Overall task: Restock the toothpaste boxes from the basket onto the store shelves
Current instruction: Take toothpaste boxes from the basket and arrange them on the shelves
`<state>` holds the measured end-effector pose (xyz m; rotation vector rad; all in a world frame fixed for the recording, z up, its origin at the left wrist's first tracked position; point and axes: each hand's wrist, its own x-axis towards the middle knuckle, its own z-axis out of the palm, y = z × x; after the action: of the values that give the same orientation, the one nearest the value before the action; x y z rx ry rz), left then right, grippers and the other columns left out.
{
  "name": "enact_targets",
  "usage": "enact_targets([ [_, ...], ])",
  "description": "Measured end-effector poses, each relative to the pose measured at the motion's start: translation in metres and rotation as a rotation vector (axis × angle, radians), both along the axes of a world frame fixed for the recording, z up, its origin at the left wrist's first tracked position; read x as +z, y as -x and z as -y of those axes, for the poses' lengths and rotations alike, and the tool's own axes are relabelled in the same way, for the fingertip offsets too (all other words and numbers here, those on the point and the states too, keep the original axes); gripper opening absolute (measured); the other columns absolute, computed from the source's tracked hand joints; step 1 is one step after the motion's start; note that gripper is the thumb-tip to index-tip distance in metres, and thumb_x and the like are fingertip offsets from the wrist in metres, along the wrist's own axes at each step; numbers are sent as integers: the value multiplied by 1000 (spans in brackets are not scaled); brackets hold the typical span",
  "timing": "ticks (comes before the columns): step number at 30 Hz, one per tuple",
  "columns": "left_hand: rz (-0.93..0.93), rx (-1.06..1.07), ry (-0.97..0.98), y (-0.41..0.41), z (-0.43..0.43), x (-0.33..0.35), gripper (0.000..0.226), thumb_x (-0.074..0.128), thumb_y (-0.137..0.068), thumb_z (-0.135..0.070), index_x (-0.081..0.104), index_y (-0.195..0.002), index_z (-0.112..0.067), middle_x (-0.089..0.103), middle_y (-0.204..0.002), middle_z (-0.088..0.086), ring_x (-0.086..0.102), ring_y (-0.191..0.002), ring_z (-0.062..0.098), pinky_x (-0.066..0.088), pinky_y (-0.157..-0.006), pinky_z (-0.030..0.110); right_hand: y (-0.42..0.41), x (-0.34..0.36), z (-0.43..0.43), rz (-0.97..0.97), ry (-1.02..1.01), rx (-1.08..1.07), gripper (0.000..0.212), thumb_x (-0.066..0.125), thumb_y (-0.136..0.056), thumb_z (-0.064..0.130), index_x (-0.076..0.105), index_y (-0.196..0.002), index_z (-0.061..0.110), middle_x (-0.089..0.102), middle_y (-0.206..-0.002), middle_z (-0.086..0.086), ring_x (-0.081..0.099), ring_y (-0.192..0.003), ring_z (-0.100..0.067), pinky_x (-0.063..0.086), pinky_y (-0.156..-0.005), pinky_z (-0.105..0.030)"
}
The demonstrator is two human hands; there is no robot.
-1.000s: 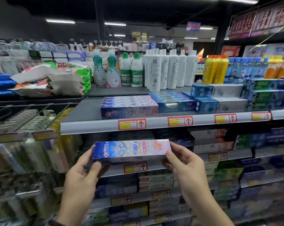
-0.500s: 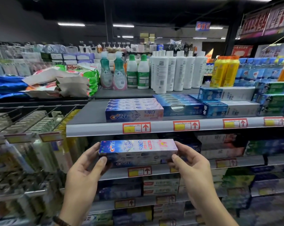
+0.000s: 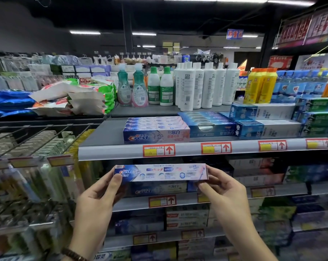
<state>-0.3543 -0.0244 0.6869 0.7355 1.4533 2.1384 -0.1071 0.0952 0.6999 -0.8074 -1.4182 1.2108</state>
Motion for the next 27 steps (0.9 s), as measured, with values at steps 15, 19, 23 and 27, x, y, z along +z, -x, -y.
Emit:
enact_targets([
  [15,-124,-26,38,5,0,-3,24,72,-94,-18,79,-109,-35,81,-107,-4,74,-100,10,57,-99,41,2,3,1,-76,43,-94,23,79,-92,9,79,-112,20,82,-89,0,74,-72,-13,60,-64,-22],
  [19,-145,32,23,5,3,-1,19,77,-82,-34,83,-97,-43,79,-113,-7,73,-108,15,55,-104,46,6,3,4,-73,38,-114,19,81,-91,14,79,-108,23,81,-86,-1,74,-70,-16,60,-64,-24],
  [23,-206,71,-7,3,6,3,18,76,-82,-36,82,-98,-43,78,-113,-11,73,-110,18,57,-100,48,8,3,6,-58,21,-133,18,80,-92,16,80,-109,22,81,-87,-1,75,-72,-18,60,-64,-25],
  [27,-259,75,8,9,4,13,21,79,-85,-32,80,-103,-41,80,-105,-14,75,-106,13,57,-98,39,9,8,4,-17,-30,-137,17,77,-94,10,80,-105,23,81,-84,-2,77,-74,-23,62,-65,-27],
])
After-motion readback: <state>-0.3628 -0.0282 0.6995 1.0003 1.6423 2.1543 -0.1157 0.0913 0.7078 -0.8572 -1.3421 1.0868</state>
